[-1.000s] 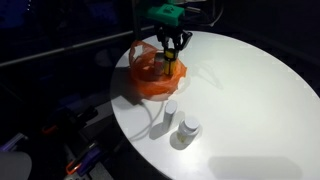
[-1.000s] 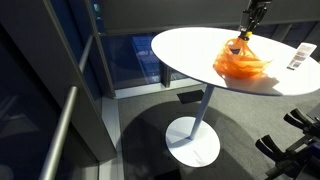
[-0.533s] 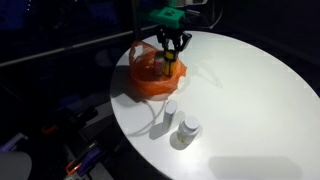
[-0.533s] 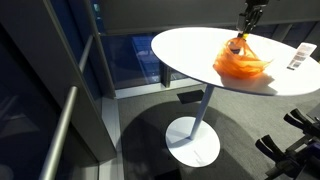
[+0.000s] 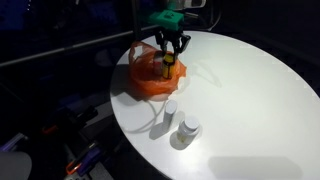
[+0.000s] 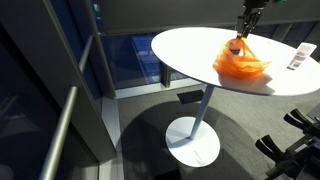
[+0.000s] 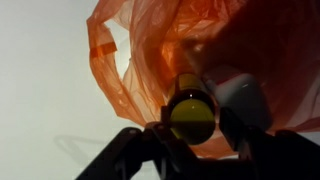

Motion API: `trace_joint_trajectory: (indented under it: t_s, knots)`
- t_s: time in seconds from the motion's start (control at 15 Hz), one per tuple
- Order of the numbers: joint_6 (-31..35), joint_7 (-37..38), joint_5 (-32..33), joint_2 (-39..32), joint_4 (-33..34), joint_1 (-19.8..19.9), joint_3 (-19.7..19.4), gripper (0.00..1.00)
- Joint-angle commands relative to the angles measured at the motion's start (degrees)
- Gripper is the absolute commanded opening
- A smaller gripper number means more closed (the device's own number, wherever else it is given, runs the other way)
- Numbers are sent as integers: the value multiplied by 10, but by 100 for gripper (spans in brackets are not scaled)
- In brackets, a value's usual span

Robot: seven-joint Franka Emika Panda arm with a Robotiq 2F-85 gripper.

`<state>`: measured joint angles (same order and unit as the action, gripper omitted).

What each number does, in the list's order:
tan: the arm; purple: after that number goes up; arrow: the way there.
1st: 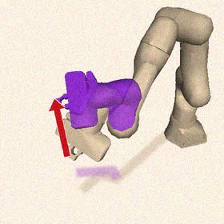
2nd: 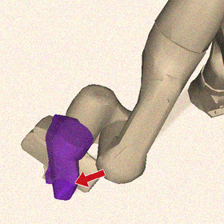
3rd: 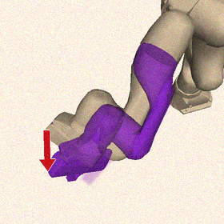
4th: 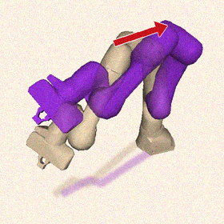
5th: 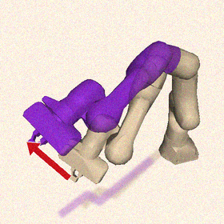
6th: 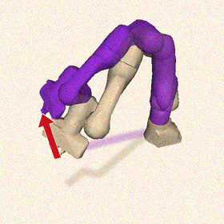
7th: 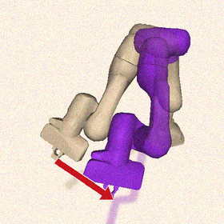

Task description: Put the brown bottle in the plastic

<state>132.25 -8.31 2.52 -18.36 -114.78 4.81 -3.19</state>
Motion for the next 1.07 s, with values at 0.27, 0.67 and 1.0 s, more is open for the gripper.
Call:
trace_joint_trajectory:
  t_s: [0.27,0.67,1.0]
  knots:
    - [-31,-17,-7,29,15,7,3,100]
    - [-73,13,-5,83,-1,3,-6,100]
    - [-116,28,-21,144,-28,7,-12,100]
